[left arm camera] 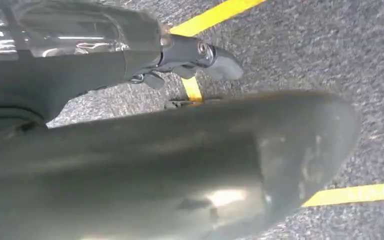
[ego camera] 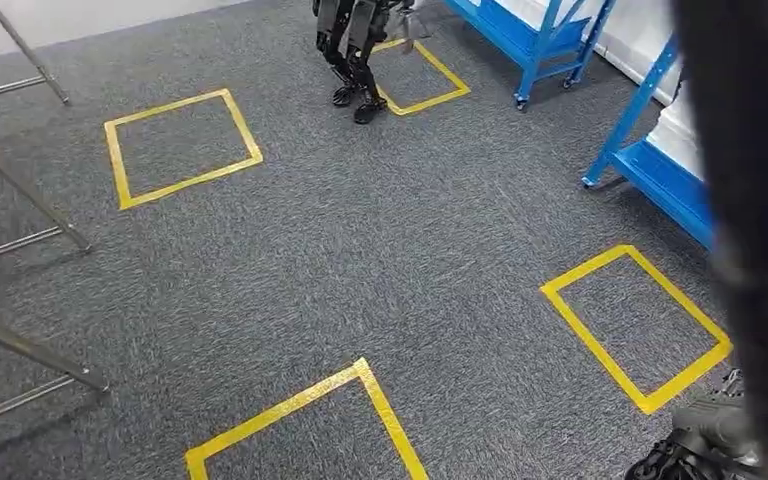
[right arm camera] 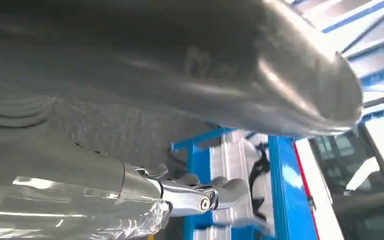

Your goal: Take the parts from the cabinet and place them on the table.

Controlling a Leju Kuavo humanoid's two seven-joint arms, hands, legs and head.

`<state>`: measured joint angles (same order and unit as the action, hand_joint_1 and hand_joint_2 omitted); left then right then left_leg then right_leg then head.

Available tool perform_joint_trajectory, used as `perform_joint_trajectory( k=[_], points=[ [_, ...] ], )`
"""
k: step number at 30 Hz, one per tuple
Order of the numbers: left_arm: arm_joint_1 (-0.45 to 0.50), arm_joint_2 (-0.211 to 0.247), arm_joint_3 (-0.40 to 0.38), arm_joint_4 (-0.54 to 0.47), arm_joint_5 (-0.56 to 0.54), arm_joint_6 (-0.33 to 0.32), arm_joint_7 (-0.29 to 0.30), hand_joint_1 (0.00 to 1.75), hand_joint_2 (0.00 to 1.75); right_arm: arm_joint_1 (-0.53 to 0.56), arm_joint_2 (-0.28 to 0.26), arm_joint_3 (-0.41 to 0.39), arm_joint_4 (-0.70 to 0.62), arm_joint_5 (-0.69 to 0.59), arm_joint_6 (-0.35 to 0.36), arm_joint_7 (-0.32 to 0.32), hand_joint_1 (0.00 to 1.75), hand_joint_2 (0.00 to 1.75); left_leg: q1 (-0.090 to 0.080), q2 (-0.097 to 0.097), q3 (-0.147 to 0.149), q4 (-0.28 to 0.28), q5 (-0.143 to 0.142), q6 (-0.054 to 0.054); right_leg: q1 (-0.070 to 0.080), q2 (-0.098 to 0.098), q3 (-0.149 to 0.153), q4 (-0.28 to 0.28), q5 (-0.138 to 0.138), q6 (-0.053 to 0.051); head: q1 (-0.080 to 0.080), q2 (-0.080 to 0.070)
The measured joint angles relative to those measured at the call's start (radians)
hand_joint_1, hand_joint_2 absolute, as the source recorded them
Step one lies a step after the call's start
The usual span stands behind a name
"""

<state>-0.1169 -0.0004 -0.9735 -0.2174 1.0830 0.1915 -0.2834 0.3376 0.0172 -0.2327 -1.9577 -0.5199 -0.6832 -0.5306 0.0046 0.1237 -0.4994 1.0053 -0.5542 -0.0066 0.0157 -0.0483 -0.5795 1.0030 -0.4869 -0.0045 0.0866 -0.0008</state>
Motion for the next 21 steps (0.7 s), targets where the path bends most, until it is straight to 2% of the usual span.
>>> perform_joint_trajectory(
  k=[1, 2, 3, 5, 6, 7, 8, 9, 10, 11, 12, 15, 16, 17, 18, 19, 20, 21],
  points=[
    [-0.002, 0.000, 0.000, 0.000, 0.000, 0.000, 0.000, 0.00, 0.00, 0.001, 0.002, -0.002, 0.000, 0.001, 0.000, -0.001, 0.00, 0.00, 0.003, -0.032, 0.000, 0.004, -0.010, -0.009, -0.012, 0.007, 0.014, -0.014, 0.008, -0.008, 0.000, 0.000],
    [-0.004, 0.000, 0.000, 0.000, 0.000, 0.000, -0.001, 0.00, 0.00, 0.001, 0.007, -0.005, -0.001, 0.004, 0.000, -0.002, 0.00, 0.00, 0.006, -0.119, -0.008, 0.031, -0.027, -0.011, -0.012, 0.015, 0.018, -0.021, 0.009, -0.010, -0.005, 0.000],
    [-0.003, 0.000, 0.000, 0.000, 0.000, 0.001, -0.001, 0.00, 0.00, -0.005, 0.009, -0.005, 0.000, 0.004, 0.000, -0.002, 0.00, 0.00, 0.005, -0.144, -0.041, 0.097, -0.062, -0.010, -0.014, 0.024, 0.020, -0.022, 0.010, -0.015, -0.008, 0.000],
    [0.003, 0.000, 0.000, 0.000, 0.000, 0.006, 0.003, 0.00, 0.00, -0.008, 0.016, -0.008, 0.000, 0.004, 0.000, -0.002, 0.00, 0.00, 0.005, -0.139, -0.135, 0.266, -0.128, -0.012, -0.013, 0.049, 0.021, -0.021, 0.007, -0.020, -0.024, 0.000],
    [0.005, 0.000, 0.000, 0.000, 0.000, 0.008, 0.006, 0.00, 0.00, -0.006, 0.020, -0.008, 0.002, 0.003, 0.000, -0.002, 0.00, 0.00, 0.004, -0.134, -0.169, 0.315, -0.133, -0.013, -0.013, 0.064, 0.022, -0.019, 0.006, -0.020, -0.026, 0.000],
    [0.007, 0.000, 0.000, 0.000, 0.000, 0.010, 0.011, 0.00, 0.00, -0.006, 0.022, -0.008, 0.004, 0.003, 0.000, -0.002, 0.00, 0.00, 0.005, -0.129, -0.181, 0.315, -0.111, -0.014, -0.013, 0.080, 0.024, -0.017, 0.003, -0.020, -0.027, 0.000],
    [0.007, 0.000, 0.000, 0.000, 0.000, 0.011, 0.013, 0.00, 0.00, -0.006, 0.023, -0.009, 0.006, 0.000, 0.000, -0.002, 0.00, 0.00, 0.006, -0.128, -0.171, 0.270, -0.065, -0.014, -0.015, 0.097, 0.027, -0.015, 0.000, -0.017, -0.029, 0.000],
    [0.006, 0.000, 0.000, 0.000, 0.000, 0.013, 0.014, 0.00, 0.00, -0.005, 0.024, -0.009, 0.008, -0.003, 0.000, -0.003, 0.00, 0.00, 0.008, -0.135, -0.140, 0.190, -0.007, -0.014, -0.018, 0.114, 0.032, -0.011, -0.005, -0.013, -0.032, 0.000],
    [0.006, 0.001, 0.000, 0.000, -0.001, 0.014, 0.018, 0.00, 0.00, -0.005, 0.025, -0.010, 0.009, -0.005, 0.000, -0.004, 0.00, 0.00, 0.014, -0.170, -0.103, 0.098, 0.049, -0.016, -0.021, 0.128, 0.035, -0.004, -0.012, -0.008, -0.035, 0.000],
    [0.006, 0.001, 0.000, 0.000, -0.003, 0.016, 0.025, 0.00, 0.00, -0.005, 0.027, -0.010, 0.009, -0.008, 0.000, -0.005, 0.00, 0.00, 0.023, -0.237, -0.082, 0.052, 0.051, -0.018, -0.023, 0.138, 0.030, 0.003, -0.018, -0.002, -0.037, 0.000],
    [0.006, 0.001, 0.000, 0.000, -0.006, 0.021, 0.036, 0.00, 0.00, -0.007, 0.027, -0.011, 0.009, -0.018, 0.000, -0.008, 0.00, 0.00, 0.023, -0.237, -0.076, 0.031, 0.043, -0.018, -0.020, 0.155, 0.025, 0.017, -0.026, 0.007, -0.041, 0.000],
    [0.006, 0.002, 0.000, 0.000, -0.013, 0.037, 0.050, 0.00, 0.00, 0.000, 0.029, -0.021, 0.012, -0.045, 0.000, -0.018, 0.00, 0.00, 0.014, -0.198, -0.070, 0.036, 0.040, -0.001, -0.030, 0.196, 0.018, 0.004, -0.019, 0.023, -0.039, 0.000],
    [0.004, 0.002, 0.000, 0.000, -0.013, 0.040, 0.050, 0.00, 0.00, 0.002, 0.029, -0.024, 0.013, -0.052, 0.000, -0.023, 0.00, 0.00, 0.023, -0.181, -0.069, 0.030, 0.043, 0.006, -0.030, 0.207, 0.016, 0.010, -0.022, 0.026, -0.039, 0.000],
    [0.002, 0.003, 0.000, 0.000, -0.014, 0.041, 0.049, 0.00, 0.00, 0.006, 0.029, -0.026, 0.015, -0.059, 0.000, -0.027, 0.00, 0.00, 0.021, -0.168, -0.066, 0.029, 0.041, 0.010, -0.023, 0.149, 0.008, 0.030, -0.037, 0.030, -0.035, 0.000],
    [0.002, 0.003, 0.000, 0.000, -0.015, 0.042, 0.048, 0.00, 0.00, 0.003, 0.026, -0.027, 0.014, -0.063, 0.000, -0.029, 0.00, 0.00, 0.019, -0.151, -0.065, 0.029, 0.038, 0.016, -0.022, 0.099, -0.018, 0.085, -0.071, 0.035, -0.020, 0.000],
    [0.005, 0.003, 0.000, 0.000, -0.015, 0.042, 0.048, 0.00, 0.00, -0.002, 0.026, -0.027, 0.016, -0.067, 0.000, -0.030, 0.00, 0.00, 0.014, -0.132, -0.063, 0.029, 0.035, 0.019, -0.023, 0.069, -0.060, 0.167, -0.114, 0.039, -0.013, 0.000],
    [0.006, 0.003, 0.000, 0.000, -0.015, 0.044, 0.049, 0.00, 0.00, -0.003, 0.027, -0.026, 0.019, -0.068, 0.000, -0.031, 0.00, 0.00, 0.011, -0.113, -0.063, 0.029, 0.032, 0.021, -0.025, 0.056, -0.104, 0.252, -0.150, 0.041, -0.011, 0.000],
    [0.007, 0.005, 0.000, 0.001, -0.015, 0.045, 0.049, 0.00, 0.00, 0.000, 0.027, -0.027, 0.021, -0.069, 0.000, -0.031, 0.00, 0.00, 0.009, -0.096, -0.062, 0.029, 0.030, 0.022, -0.025, 0.052, -0.134, 0.310, -0.165, 0.042, -0.011, 0.000]
  ],
)
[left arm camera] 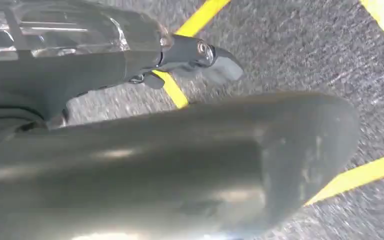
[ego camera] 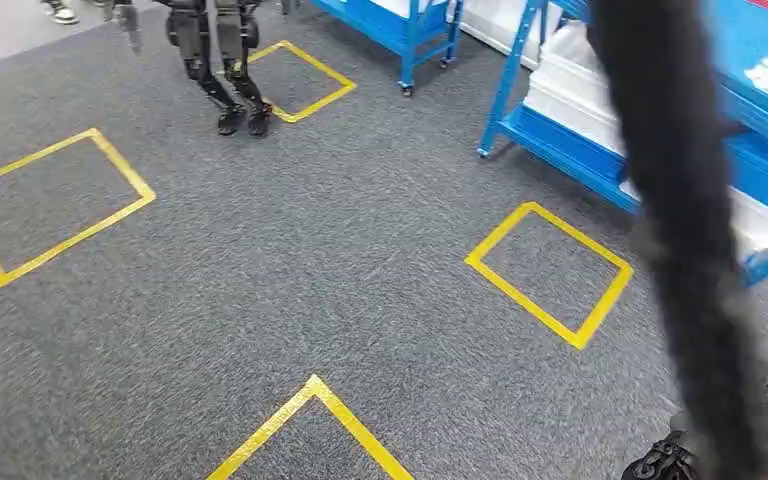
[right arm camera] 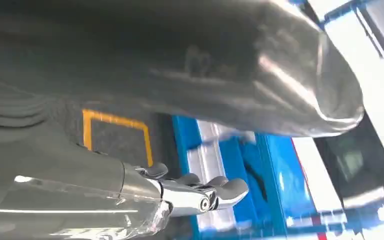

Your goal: Take the parts from the cabinet and place them on the table.

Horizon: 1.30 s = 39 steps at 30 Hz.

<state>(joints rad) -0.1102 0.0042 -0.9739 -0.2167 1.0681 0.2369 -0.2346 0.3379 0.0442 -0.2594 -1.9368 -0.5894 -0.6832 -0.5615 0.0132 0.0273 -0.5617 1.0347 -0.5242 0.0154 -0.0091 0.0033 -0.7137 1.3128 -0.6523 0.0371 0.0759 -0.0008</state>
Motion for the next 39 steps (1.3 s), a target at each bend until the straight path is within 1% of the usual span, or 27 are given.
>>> perform_joint_trajectory(
  k=[1, 2, 4, 5, 6, 10, 11, 12, 13, 15, 16, 17, 19, 20, 21, 25, 26, 27, 28, 30, 31, 32, 33, 34, 35, 36, 39],
  points=[
    [0.000, 0.002, 0.000, 0.000, 0.000, 0.000, 0.000, 0.00, 0.00, 0.004, 0.000, 0.000, 0.003, -0.001, 0.000, -0.001, 0.00, 0.00, -0.002, 0.015, 0.003, 0.000, -0.004, 0.000, 0.000, 0.000, -0.008, 0.013, 0.009, -0.001, 0.002, 0.000],
    [-0.001, 0.002, 0.000, 0.000, 0.000, 0.000, 0.000, 0.00, 0.00, 0.006, 0.000, 0.000, 0.005, -0.001, 0.000, -0.001, 0.00, 0.00, -0.004, 0.028, 0.007, 0.000, -0.008, 0.000, 0.000, -0.001, 0.008, -0.018, 0.039, -0.005, 0.004, 0.000],
    [-0.004, 0.001, 0.000, 0.000, 0.000, 0.000, 0.000, 0.00, 0.00, 0.009, 0.000, -0.002, 0.007, -0.001, 0.000, -0.001, 0.00, 0.00, -0.007, 0.050, 0.021, 0.000, -0.016, -0.002, 0.005, -0.017, 0.094, -0.187, 0.134, -0.019, 0.008, 0.000],
    [-0.005, 0.001, 0.000, -0.001, 0.000, 0.000, 0.000, 0.00, 0.00, 0.008, -0.001, -0.003, 0.007, 0.000, 0.000, -0.002, 0.00, 0.00, -0.007, 0.059, 0.027, -0.001, -0.020, -0.004, 0.014, -0.058, 0.136, -0.273, 0.158, -0.031, 0.011, 0.000],
    [-0.007, 0.000, 0.000, -0.001, -0.001, 0.003, 0.000, 0.00, 0.00, 0.006, -0.001, -0.005, 0.008, -0.002, 0.000, -0.002, 0.00, 0.00, -0.012, 0.067, 0.029, -0.001, -0.025, -0.011, 0.026, -0.081, 0.146, -0.288, 0.139, -0.038, 0.009, 0.000],
    [-0.010, -0.003, 0.000, -0.001, -0.003, 0.006, 0.019, 0.00, 0.00, 0.008, -0.003, -0.008, 0.007, -0.007, 0.000, -0.006, 0.00, 0.00, -0.007, 0.104, 0.045, -0.008, -0.032, -0.030, 0.030, -0.036, 0.147, -0.305, 0.146, -0.051, 0.013, 0.000],
    [-0.013, -0.003, 0.000, -0.001, -0.003, 0.006, 0.020, 0.00, 0.00, 0.008, -0.002, -0.008, 0.007, -0.008, 0.000, -0.007, 0.00, 0.00, -0.002, 0.054, 0.046, 0.003, -0.041, -0.036, 0.021, -0.031, 0.162, -0.317, 0.155, -0.054, 0.014, 0.000],
    [-0.014, -0.004, 0.000, -0.002, -0.003, 0.005, 0.016, 0.00, 0.00, 0.004, -0.002, -0.010, 0.007, -0.007, 0.000, -0.011, 0.00, 0.00, 0.001, -0.025, 0.027, 0.045, -0.068, -0.037, 0.018, -0.022, 0.167, -0.324, 0.158, -0.059, 0.007, 0.000],
    [-0.012, -0.004, 0.000, -0.001, -0.003, 0.004, 0.014, 0.00, 0.00, -0.004, -0.002, -0.010, 0.009, -0.008, 0.000, -0.011, 0.00, 0.00, 0.000, -0.042, -0.012, 0.124, -0.107, -0.039, 0.015, -0.010, 0.167, -0.326, 0.159, -0.062, 0.001, 0.000],
    [-0.008, -0.003, 0.000, -0.001, -0.003, 0.002, 0.010, 0.00, 0.00, -0.006, -0.001, -0.010, 0.013, -0.010, 0.000, -0.012, 0.00, 0.00, 0.001, -0.039, -0.094, 0.266, -0.157, -0.043, 0.015, 0.015, 0.167, -0.325, 0.158, -0.064, -0.011, 0.000],
    [-0.005, -0.003, 0.000, -0.001, -0.003, -0.001, 0.006, 0.00, 0.00, -0.004, -0.001, -0.010, 0.016, -0.012, 0.000, -0.013, 0.00, 0.00, 0.001, -0.036, -0.116, 0.292, -0.153, -0.044, 0.015, 0.029, 0.168, -0.324, 0.157, -0.064, -0.012, 0.000],
    [-0.003, -0.001, -0.001, -0.001, 0.000, -0.003, 0.004, 0.00, 0.00, -0.004, -0.001, -0.010, 0.019, -0.018, 0.000, -0.015, 0.00, 0.00, 0.002, -0.032, -0.117, 0.269, -0.119, -0.045, 0.013, 0.046, 0.170, -0.323, 0.155, -0.062, -0.014, 0.000],
    [-0.005, 0.000, -0.001, -0.001, 0.001, -0.005, 0.002, 0.00, 0.00, -0.005, 0.000, -0.010, 0.024, -0.024, 0.000, -0.019, 0.00, 0.00, 0.006, -0.046, -0.063, 0.126, -0.014, -0.047, 0.008, 0.076, 0.176, -0.317, 0.148, -0.053, -0.019, 0.000],
    [-0.005, 0.002, -0.001, -0.001, 0.003, -0.005, 0.002, 0.00, 0.00, -0.004, 0.000, -0.010, 0.026, -0.028, 0.000, -0.024, 0.00, 0.00, 0.012, -0.088, -0.029, 0.042, 0.032, -0.049, 0.005, 0.088, 0.177, -0.310, 0.141, -0.048, -0.024, 0.000],
    [-0.005, 0.002, -0.001, -0.001, 0.003, -0.006, 0.003, 0.00, 0.00, -0.005, 0.000, -0.011, 0.029, -0.029, 0.000, -0.026, 0.00, 0.00, 0.019, -0.166, -0.018, 0.019, 0.013, -0.047, 0.007, 0.100, 0.171, -0.301, 0.133, -0.038, -0.029, 0.000],
    [-0.004, 0.006, -0.001, -0.001, 0.008, -0.006, 0.003, 0.00, 0.00, -0.003, 0.000, -0.012, 0.032, -0.034, 0.000, -0.033, 0.00, 0.00, 0.013, -0.110, -0.003, 0.002, 0.005, -0.023, -0.008, 0.160, 0.157, -0.305, 0.138, -0.012, -0.032, 0.000],
    [-0.006, 0.006, -0.001, -0.001, 0.008, -0.006, 0.003, 0.00, 0.00, -0.002, -0.001, -0.014, 0.032, -0.035, 0.000, -0.033, 0.00, 0.00, 0.016, -0.090, 0.002, -0.006, 0.007, -0.018, -0.006, 0.133, 0.156, -0.295, 0.132, -0.009, -0.031, 0.000],
    [-0.005, 0.006, -0.001, -0.001, 0.010, -0.006, 0.003, 0.00, 0.00, -0.006, 0.000, -0.014, 0.032, -0.035, 0.000, -0.034, 0.00, 0.00, 0.014, -0.070, 0.008, -0.009, 0.004, -0.012, 0.000, 0.068, 0.139, -0.261, 0.111, -0.005, -0.021, 0.000],
    [-0.003, 0.006, -0.001, -0.001, 0.014, -0.007, 0.003, 0.00, 0.00, -0.013, -0.002, -0.013, 0.032, -0.034, 0.000, -0.034, 0.00, 0.00, 0.012, -0.048, 0.012, -0.009, 0.001, -0.006, 0.000, 0.032, 0.104, -0.195, 0.076, 0.000, -0.019, 0.000],
    [0.001, 0.008, -0.001, -0.001, 0.019, -0.008, 0.004, 0.00, 0.00, -0.016, -0.001, -0.010, 0.035, -0.027, 0.000, -0.034, 0.00, 0.00, 0.007, -0.006, 0.016, -0.009, -0.007, -0.003, -0.002, 0.004, 0.022, -0.044, 0.012, 0.006, -0.019, 0.000],
    [0.001, 0.009, -0.001, 0.000, 0.023, -0.007, 0.005, 0.00, 0.00, -0.013, 0.000, -0.010, 0.037, -0.025, 0.000, -0.034, 0.00, 0.00, 0.005, 0.013, 0.019, -0.009, -0.011, -0.003, -0.002, 0.000, -0.003, 0.004, 0.005, 0.007, -0.019, 0.000],
    [0.001, 0.010, -0.001, 0.000, 0.024, -0.008, 0.005, 0.00, 0.00, -0.012, 0.000, -0.010, 0.040, -0.022, 0.000, -0.033, 0.00, 0.00, 0.004, 0.029, 0.024, -0.009, -0.015, -0.004, -0.002, -0.001, 0.000, -0.001, 0.025, 0.005, -0.019, 0.000],
    [-0.001, 0.010, -0.001, 0.000, 0.024, -0.007, 0.005, 0.00, 0.00, -0.011, 0.000, -0.009, 0.041, -0.021, 0.000, -0.033, 0.00, 0.00, 0.001, 0.044, 0.029, -0.009, -0.019, -0.005, -0.002, -0.003, 0.024, -0.053, 0.066, 0.001, -0.018, 0.000],
    [-0.003, 0.010, -0.001, 0.000, 0.024, -0.008, 0.004, 0.00, 0.00, -0.010, 0.000, -0.009, 0.041, -0.020, 0.000, -0.033, 0.00, 0.00, 0.000, 0.055, 0.035, -0.009, -0.022, -0.006, 0.000, -0.009, 0.066, -0.135, 0.112, -0.005, -0.016, 0.000],
    [-0.006, 0.010, -0.001, -0.001, 0.024, -0.008, 0.004, 0.00, 0.00, -0.009, 0.000, -0.009, 0.040, -0.019, 0.000, -0.033, 0.00, 0.00, -0.002, 0.064, 0.042, -0.010, -0.026, -0.008, 0.006, -0.030, 0.119, -0.235, 0.156, -0.016, -0.016, 0.000],
    [-0.007, 0.008, -0.001, -0.001, 0.024, -0.008, 0.004, 0.00, 0.00, -0.011, -0.001, -0.009, 0.040, -0.019, 0.000, -0.033, 0.00, 0.00, 0.000, 0.074, 0.044, -0.011, -0.029, -0.009, 0.018, -0.075, 0.149, -0.291, 0.149, -0.031, -0.017, 0.000],
    [-0.010, 0.006, -0.001, -0.001, 0.025, -0.008, 0.004, 0.00, 0.00, -0.009, -0.003, -0.007, 0.040, -0.018, 0.000, -0.032, 0.00, 0.00, 0.001, 0.095, 0.049, -0.017, -0.034, -0.025, 0.026, -0.057, 0.143, -0.296, 0.144, -0.045, -0.020, 0.000]
  ],
)
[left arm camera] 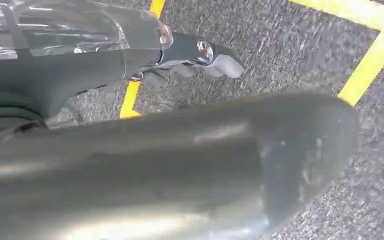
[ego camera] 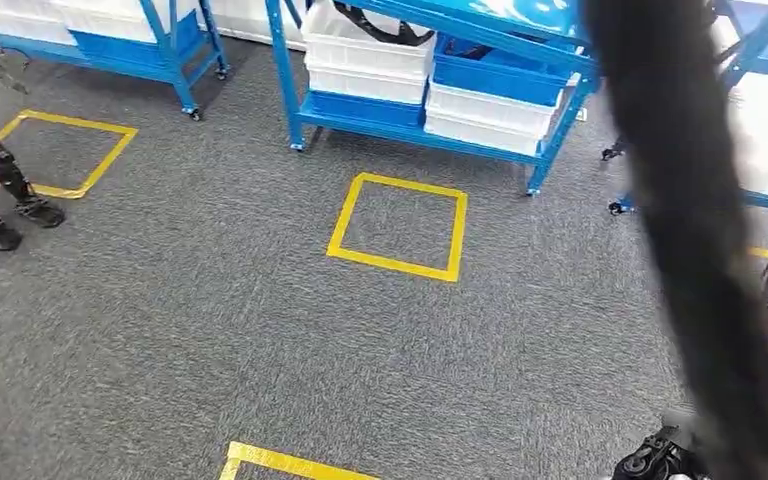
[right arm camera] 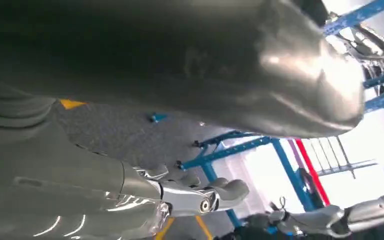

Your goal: Take the parts from the cabinet and place them on the table.

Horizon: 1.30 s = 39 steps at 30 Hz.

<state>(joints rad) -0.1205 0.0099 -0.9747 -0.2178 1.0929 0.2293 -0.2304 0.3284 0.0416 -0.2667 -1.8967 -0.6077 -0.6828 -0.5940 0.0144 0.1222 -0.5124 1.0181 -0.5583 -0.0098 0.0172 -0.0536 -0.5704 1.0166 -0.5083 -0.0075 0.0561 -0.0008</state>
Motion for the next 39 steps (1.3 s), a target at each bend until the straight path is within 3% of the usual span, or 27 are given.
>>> perform_joint_trajectory(
  k=[1, 2, 3, 4, 5, 7, 8, 9, 11, 12, 13, 14, 17, 19, 22, 24, 26, 27, 28, 30, 32, 33, 34, 35, 36, 37, 39],
  points=[
    [-0.001, -0.002, 0.000, 0.000, 0.000, 0.000, 0.000, 0.00, 0.00, 0.002, 0.000, 0.001, 0.000, 0.000, 0.000, 0.000, 0.00, 0.00, 0.000, 0.008, 0.008, -0.006, -0.001, -0.006, 0.001, 0.011, 0.002, -0.008, 0.001, -0.005, 0.000, 0.000],
    [-0.003, -0.002, 0.000, -0.001, 0.000, 0.000, 0.000, 0.00, 0.00, 0.003, 0.000, 0.001, 0.000, 0.000, 0.000, 0.000, 0.00, 0.00, -0.001, -0.008, 0.012, -0.006, -0.006, -0.015, -0.010, 0.023, 0.020, -0.028, 0.009, -0.010, 0.000, 0.000],
    [-0.006, -0.001, 0.000, -0.001, 0.000, 0.000, -0.003, 0.00, 0.00, 0.004, 0.001, 0.000, 0.000, 0.006, 0.000, 0.000, 0.00, 0.00, 0.003, -0.099, 0.006, 0.017, -0.015, -0.018, -0.012, 0.028, 0.027, -0.040, 0.012, -0.010, -0.005, 0.000],
    [-0.005, -0.001, 0.000, -0.001, 0.000, 0.000, -0.007, 0.00, 0.00, -0.001, 0.001, 0.000, 0.000, 0.014, 0.000, 0.005, 0.00, 0.00, 0.002, -0.135, -0.024, 0.074, -0.044, -0.018, -0.014, 0.036, 0.031, -0.042, 0.011, -0.015, -0.008, 0.000],
    [-0.003, -0.001, 0.000, 0.000, 0.000, 0.000, -0.008, 0.00, 0.00, -0.007, 0.002, 0.001, 0.000, 0.021, 0.000, 0.010, 0.00, 0.00, 0.002, -0.140, -0.073, 0.162, -0.080, -0.020, -0.015, 0.047, 0.034, -0.042, 0.008, -0.020, -0.017, 0.000],
    [0.005, 0.002, 0.000, 0.000, 0.001, 0.000, -0.020, 0.00, 0.00, -0.004, 0.005, 0.002, 0.002, 0.023, 0.000, 0.011, 0.00, 0.00, 0.003, -0.133, -0.161, 0.295, -0.111, -0.025, -0.015, 0.075, 0.044, -0.040, -0.002, -0.019, -0.020, 0.000],
    [0.008, 0.003, 0.000, 0.000, 0.001, 0.000, -0.026, 0.00, 0.00, -0.001, 0.007, 0.002, 0.004, 0.023, 0.000, 0.013, 0.00, 0.00, 0.003, -0.128, -0.177, 0.302, -0.090, -0.026, -0.016, 0.089, 0.051, -0.039, -0.008, -0.018, -0.024, 0.000],
    [0.009, 0.005, 0.000, 0.000, 0.002, 0.000, -0.029, 0.00, 0.00, 0.000, 0.008, 0.002, 0.007, 0.022, 0.000, 0.013, 0.00, 0.00, 0.004, -0.126, -0.172, 0.264, -0.045, -0.027, -0.018, 0.102, 0.060, -0.037, -0.015, -0.014, -0.024, 0.000],
    [0.008, 0.010, 0.000, 0.000, 0.002, 0.000, -0.034, 0.00, 0.00, 0.001, 0.009, 0.002, 0.009, 0.020, 0.000, 0.013, 0.00, 0.00, 0.005, -0.128, -0.112, 0.097, 0.074, -0.029, -0.024, 0.116, 0.083, -0.028, -0.037, -0.006, -0.029, 0.000],
    [0.008, 0.010, 0.000, 0.000, 0.002, 0.000, -0.035, 0.00, 0.00, 0.002, 0.010, 0.002, 0.010, 0.020, 0.000, 0.015, 0.00, 0.00, 0.007, -0.140, -0.089, 0.053, 0.082, -0.030, -0.025, 0.120, 0.087, -0.024, -0.049, 0.001, -0.034, 0.000],
    [0.005, 0.010, 0.000, 0.000, 0.004, 0.000, -0.034, 0.00, 0.00, 0.001, 0.010, 0.002, 0.011, 0.021, 0.000, 0.020, 0.00, 0.00, 0.005, -0.145, -0.079, 0.024, 0.058, -0.028, -0.019, 0.130, 0.086, -0.015, -0.062, 0.009, -0.050, -0.001],
    [0.002, 0.010, 0.000, 0.000, 0.005, -0.001, -0.034, 0.00, 0.00, 0.000, 0.011, 0.003, 0.011, 0.023, 0.000, 0.028, 0.00, 0.00, 0.005, -0.142, -0.077, 0.028, 0.052, -0.013, -0.020, 0.131, 0.088, -0.021, -0.063, 0.012, -0.061, -0.002],
    [0.004, 0.012, 0.000, 0.000, 0.008, 0.002, -0.030, 0.00, 0.00, -0.001, 0.009, 0.007, 0.013, 0.045, 0.000, 0.052, 0.00, 0.00, 0.009, -0.138, -0.063, 0.023, 0.038, 0.009, -0.024, 0.127, 0.094, -0.011, -0.065, 0.022, -0.071, -0.002],
    [0.005, 0.014, 0.000, 0.000, 0.008, 0.002, -0.028, 0.00, 0.00, -0.012, 0.005, 0.012, 0.013, 0.061, 0.000, 0.060, 0.00, 0.00, 0.004, -0.128, -0.044, 0.017, 0.024, 0.022, -0.024, 0.075, 0.043, 0.090, -0.071, 0.033, -0.067, -0.002],
    [0.011, 0.016, 0.000, 0.000, 0.008, 0.005, -0.025, 0.00, 0.00, -0.014, 0.003, 0.018, 0.018, 0.070, 0.000, 0.073, 0.00, 0.00, 0.002, -0.108, -0.011, 0.017, -0.008, 0.023, -0.024, 0.058, -0.108, 0.291, -0.148, 0.041, -0.069, -0.002],
    [0.013, 0.017, 0.000, 0.000, 0.008, 0.007, -0.024, 0.00, 0.00, -0.013, 0.003, 0.020, 0.022, 0.071, 0.000, 0.074, 0.00, 0.00, -0.003, -0.102, 0.018, 0.016, -0.030, 0.023, -0.023, 0.059, -0.139, 0.280, -0.139, 0.033, -0.069, -0.002],
    [0.011, 0.019, 0.000, 0.001, 0.008, 0.007, -0.024, 0.00, 0.00, -0.013, 0.002, 0.023, 0.026, 0.072, 0.000, 0.074, 0.00, 0.00, -0.015, -0.094, 0.052, 0.014, -0.056, 0.023, -0.014, 0.059, -0.124, 0.155, -0.040, 0.004, -0.066, -0.002],
    [0.011, 0.019, 0.000, 0.000, 0.008, 0.007, -0.024, 0.00, 0.00, -0.011, 0.002, 0.024, 0.026, 0.072, 0.000, 0.074, 0.00, 0.00, -0.016, -0.090, 0.065, 0.011, -0.069, 0.025, -0.003, 0.059, -0.117, 0.079, 0.040, -0.022, -0.060, -0.002],
    [0.009, 0.013, 0.000, 0.000, 0.007, 0.007, -0.024, 0.00, 0.00, -0.009, -0.001, 0.024, 0.026, 0.072, 0.000, 0.074, 0.00, 0.00, -0.017, -0.086, 0.076, 0.011, -0.080, 0.020, 0.008, 0.068, -0.119, 0.064, 0.083, -0.037, -0.073, -0.002],
    [0.008, 0.012, 0.000, -0.001, 0.008, 0.010, -0.024, 0.00, 0.00, -0.006, -0.004, 0.028, 0.024, 0.073, 0.000, 0.076, 0.00, 0.00, -0.005, -0.090, 0.096, -0.021, -0.091, 0.005, 0.015, 0.063, -0.094, 0.045, 0.049, -0.040, -0.060, -0.002],
    [0.001, 0.011, 0.000, -0.001, 0.008, 0.010, -0.024, 0.00, 0.00, -0.008, -0.007, 0.029, 0.023, 0.074, 0.000, 0.076, 0.00, 0.00, -0.004, -0.096, 0.119, 0.006, -0.054, -0.011, 0.018, 0.066, -0.045, 0.003, 0.034, -0.049, -0.052, -0.002],
    [-0.005, 0.011, 0.000, -0.001, 0.008, 0.010, -0.024, 0.00, 0.00, -0.005, -0.007, 0.030, 0.022, 0.074, 0.000, 0.076, 0.00, 0.00, -0.004, -0.107, 0.100, 0.055, -0.039, -0.013, 0.009, 0.063, -0.013, -0.018, 0.034, -0.042, -0.046, -0.001],
    [-0.007, 0.009, 0.000, -0.001, 0.007, 0.010, -0.024, 0.00, 0.00, -0.007, -0.006, 0.031, 0.022, 0.073, 0.000, 0.076, 0.00, 0.00, -0.004, -0.126, 0.057, 0.132, -0.011, -0.018, 0.006, 0.061, 0.013, -0.033, 0.024, -0.043, -0.051, -0.002],
    [-0.008, 0.010, 0.000, -0.001, 0.006, 0.010, -0.024, 0.00, 0.00, -0.009, -0.006, 0.032, 0.023, 0.072, 0.000, 0.077, 0.00, 0.00, -0.004, -0.128, 0.003, 0.200, -0.007, -0.021, 0.003, 0.060, 0.031, -0.041, 0.015, -0.045, -0.055, -0.001],
    [-0.006, 0.010, 0.000, -0.001, 0.006, 0.011, -0.024, 0.00, 0.00, -0.011, -0.006, 0.034, 0.024, 0.071, 0.000, 0.080, 0.00, 0.00, -0.003, -0.129, -0.054, 0.254, -0.039, -0.025, 0.001, 0.059, 0.054, -0.047, -0.001, -0.045, -0.056, -0.001],
    [-0.002, 0.012, 0.000, -0.001, 0.006, 0.011, -0.021, 0.00, 0.00, -0.011, -0.006, 0.036, 0.025, 0.071, 0.000, 0.080, 0.00, 0.00, -0.002, -0.128, -0.096, 0.274, -0.095, -0.025, 0.000, 0.060, 0.076, -0.051, -0.016, -0.043, -0.053, -0.001],
    [0.009, 0.016, 0.000, 0.000, 0.006, 0.013, -0.021, 0.00, 0.00, -0.009, -0.007, 0.036, 0.025, 0.071, 0.000, 0.083, 0.00, 0.00, -0.003, -0.126, -0.163, 0.257, -0.193, -0.029, -0.007, 0.069, 0.121, -0.051, -0.053, -0.036, -0.055, -0.001]
  ],
)
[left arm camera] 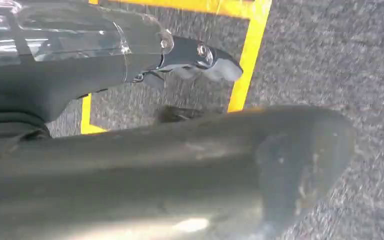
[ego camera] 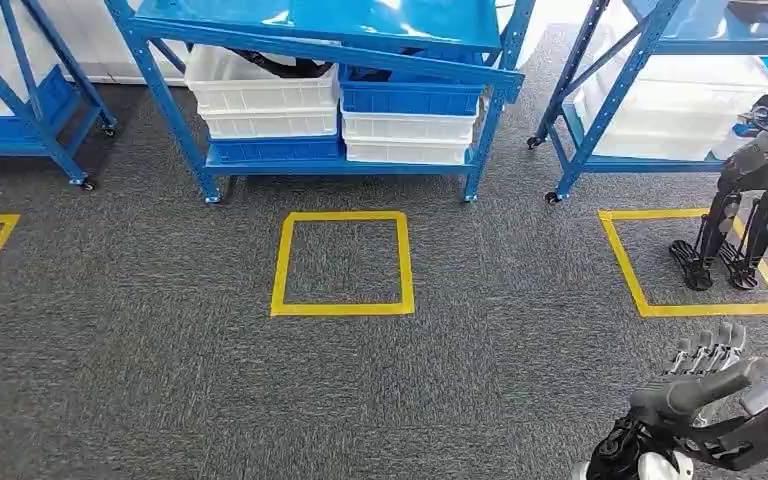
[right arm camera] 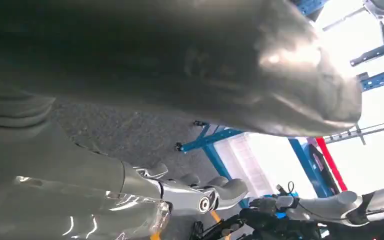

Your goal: Take the parts from the cabinet and place them on the table.

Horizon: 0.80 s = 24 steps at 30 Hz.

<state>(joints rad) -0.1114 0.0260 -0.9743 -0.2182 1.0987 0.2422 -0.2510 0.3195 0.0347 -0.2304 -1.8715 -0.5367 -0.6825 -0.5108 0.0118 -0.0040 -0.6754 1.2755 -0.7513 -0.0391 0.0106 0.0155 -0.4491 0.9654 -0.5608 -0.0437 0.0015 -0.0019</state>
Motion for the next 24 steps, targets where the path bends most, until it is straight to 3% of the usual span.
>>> perform_joint_trajectory(
  k=[1, 2, 3, 4, 5, 6, 7, 8, 10, 11, 12, 13, 15, 16, 17, 18, 19, 20, 21, 22, 23, 24],
  points=[
    [0.002, 0.002, 0.000, 0.000, 0.000, 0.000, 0.000, 0.00, 0.00, 0.001, 0.000, 0.000, 0.000, 0.003, 0.000, 0.003, 0.00, 0.00, 0.000, 0.002, -0.022, -0.035, -0.009, -0.002, -0.004, 0.003, 0.025, 0.000, -0.021, 0.004, 0.001, 0.000],
    [0.002, 0.004, 0.000, 0.000, -0.001, 0.000, 0.000, 0.00, 0.00, 0.000, 0.000, 0.000, 0.000, 0.010, 0.000, 0.007, 0.00, 0.00, 0.000, 0.005, -0.036, -0.088, 0.037, -0.007, -0.009, 0.004, 0.053, 0.000, -0.043, 0.009, 0.000, 0.000],
    [0.004, 0.005, 0.000, 0.000, -0.002, 0.000, 0.000, 0.00, 0.00, 0.000, 0.000, 0.000, 0.001, 0.015, 0.000, 0.011, 0.00, 0.00, 0.001, 0.012, -0.044, -0.150, 0.156, -0.010, -0.010, 0.003, 0.074, 0.000, -0.065, 0.015, -0.001, 0.000],
    [0.008, 0.005, 0.000, 0.000, -0.002, 0.000, 0.000, 0.00, 0.00, -0.001, 0.000, 0.001, 0.002, 0.022, 0.000, 0.015, 0.00, 0.00, 0.003, 0.023, -0.051, -0.196, 0.338, -0.009, -0.007, 0.004, 0.095, 0.002, -0.089, 0.020, -0.003, 0.000],
    [0.007, 0.006, 0.000, 0.000, -0.003, 0.000, 0.001, 0.00, 0.00, 0.000, -0.001, 0.002, 0.004, 0.025, 0.000, 0.020, 0.00, 0.00, 0.001, 0.023, -0.048, -0.192, 0.344, 0.013, -0.005, 0.008, 0.104, 0.005, -0.107, 0.026, -0.010, 0.000],
    [0.004, 0.008, 0.000, 0.000, -0.003, 0.000, 0.000, 0.00, 0.00, -0.003, -0.003, 0.003, 0.005, 0.030, 0.000, 0.027, 0.00, 0.00, -0.004, 0.021, -0.038, -0.187, 0.330, 0.025, -0.005, 0.006, 0.118, -0.010, -0.121, 0.036, -0.003, 0.000],
    [0.002, 0.007, 0.000, 0.000, -0.003, 0.000, -0.001, 0.00, 0.00, -0.007, -0.006, 0.006, 0.003, 0.034, 0.000, 0.030, 0.00, 0.00, -0.004, 0.018, -0.034, -0.192, 0.316, 0.035, -0.008, 0.004, 0.134, -0.012, -0.107, 0.044, -0.002, 0.000],
    [-0.002, 0.008, 0.000, 0.000, -0.003, 0.000, -0.002, 0.00, 0.00, -0.011, -0.009, 0.009, 0.002, 0.037, 0.000, 0.033, 0.00, 0.00, -0.001, 0.018, -0.017, -0.197, 0.307, 0.043, -0.006, 0.004, 0.107, 0.038, -0.071, 0.048, 0.000, 0.000],
    [-0.002, 0.009, 0.000, 0.000, -0.002, 0.000, -0.005, 0.00, 0.00, -0.016, -0.020, 0.019, 0.003, 0.045, 0.000, 0.053, 0.00, 0.00, 0.007, 0.016, 0.036, -0.222, 0.282, 0.054, -0.008, -0.008, 0.004, 0.224, 0.010, 0.059, 0.013, 0.000],
    [-0.002, 0.009, 0.000, 0.000, 0.000, 0.000, -0.005, 0.00, 0.00, -0.018, -0.029, 0.025, 0.005, 0.051, 0.000, 0.064, 0.00, 0.00, 0.007, 0.015, 0.065, -0.234, 0.266, 0.056, -0.011, -0.009, -0.053, 0.294, 0.009, 0.063, 0.020, 0.001],
    [0.000, 0.009, 0.000, 0.000, 0.001, 0.000, -0.004, 0.00, 0.00, -0.018, -0.037, 0.032, 0.008, 0.058, 0.000, 0.076, 0.00, 0.00, 0.008, 0.015, 0.095, -0.246, 0.250, 0.055, -0.014, -0.010, -0.101, 0.329, -0.029, 0.067, 0.023, 0.001],
    [0.002, 0.009, 0.000, 0.000, 0.003, 0.000, -0.003, 0.00, 0.00, -0.018, -0.043, 0.042, 0.011, 0.063, 0.000, 0.084, 0.00, 0.00, 0.008, 0.014, 0.127, -0.257, 0.233, 0.054, -0.017, -0.010, -0.136, 0.335, -0.093, 0.072, 0.030, 0.001],
    [0.004, 0.010, 0.000, 0.000, 0.004, 0.000, -0.003, 0.00, 0.00, -0.019, -0.053, 0.056, 0.016, 0.065, 0.000, 0.090, 0.00, 0.00, 0.008, 0.011, 0.193, -0.277, 0.199, 0.052, -0.022, -0.011, -0.175, 0.309, -0.199, 0.077, 0.035, 0.001],
    [0.003, 0.011, 0.000, 0.000, 0.005, 0.000, -0.002, 0.00, 0.00, -0.019, -0.060, 0.063, 0.018, 0.066, 0.000, 0.092, 0.00, 0.00, 0.008, 0.008, 0.227, -0.287, 0.180, 0.050, -0.023, -0.012, -0.183, 0.271, -0.219, 0.076, 0.039, 0.001],
    [0.004, 0.011, 0.000, 0.000, 0.005, 0.000, -0.002, 0.00, 0.00, -0.018, -0.065, 0.068, 0.021, 0.065, 0.000, 0.092, 0.00, 0.00, 0.008, 0.007, 0.262, -0.295, 0.163, 0.047, -0.024, -0.012, -0.187, 0.219, -0.191, 0.074, 0.043, 0.001],
    [0.003, 0.011, 0.000, 0.000, 0.005, 0.000, -0.002, 0.00, 0.00, -0.015, -0.069, 0.073, 0.023, 0.065, 0.000, 0.092, 0.00, 0.00, 0.008, 0.008, 0.291, -0.301, 0.143, 0.043, -0.024, -0.014, -0.192, 0.152, -0.091, 0.069, 0.047, 0.001],
    [0.005, 0.012, 0.000, 0.000, 0.005, 0.000, -0.002, 0.00, 0.00, -0.010, -0.073, 0.076, 0.026, 0.064, 0.000, 0.092, 0.00, 0.00, 0.009, 0.007, 0.307, -0.305, 0.124, 0.040, -0.024, -0.018, -0.199, 0.083, 0.078, 0.062, 0.049, 0.001],
    [0.004, 0.012, 0.000, 0.000, 0.005, 0.000, -0.002, 0.00, 0.00, -0.002, -0.075, 0.078, 0.030, 0.062, 0.000, 0.092, 0.00, 0.00, 0.008, -0.001, 0.339, -0.301, 0.099, 0.033, -0.016, -0.024, -0.194, 0.076, 0.139, 0.061, 0.045, 0.001],
    [0.000, 0.012, 0.000, 0.000, 0.005, 0.000, -0.002, 0.00, 0.00, -0.004, -0.079, 0.083, 0.033, 0.063, 0.000, 0.093, 0.00, 0.00, 0.011, -0.001, 0.355, -0.310, 0.080, 0.023, -0.007, -0.024, -0.173, 0.085, 0.099, 0.057, 0.045, 0.001],
    [-0.005, 0.012, 0.000, -0.001, 0.006, 0.000, -0.002, 0.00, 0.00, -0.008, -0.082, 0.086, 0.031, 0.063, 0.000, 0.093, 0.00, 0.00, 0.017, -0.002, 0.386, -0.306, 0.085, 0.013, -0.004, -0.016, -0.158, 0.078, 0.089, 0.047, 0.045, 0.001],
    [-0.015, 0.010, 0.000, -0.002, 0.005, 0.000, -0.004, 0.00, 0.00, -0.017, -0.085, 0.090, 0.026, 0.064, 0.000, 0.093, 0.00, 0.00, 0.020, -0.001, 0.363, -0.254, 0.125, 0.002, 0.001, -0.012, -0.143, 0.073, 0.079, 0.038, 0.049, 0.001],
    [-0.026, 0.007, 0.000, -0.004, 0.006, 0.000, -0.003, 0.00, 0.00, -0.025, -0.090, 0.090, 0.020, 0.064, 0.000, 0.093, 0.00, 0.00, 0.023, 0.000, 0.323, -0.184, 0.159, -0.009, -0.004, -0.010, -0.118, 0.061, 0.074, 0.027, 0.050, 0.001]
  ],
)
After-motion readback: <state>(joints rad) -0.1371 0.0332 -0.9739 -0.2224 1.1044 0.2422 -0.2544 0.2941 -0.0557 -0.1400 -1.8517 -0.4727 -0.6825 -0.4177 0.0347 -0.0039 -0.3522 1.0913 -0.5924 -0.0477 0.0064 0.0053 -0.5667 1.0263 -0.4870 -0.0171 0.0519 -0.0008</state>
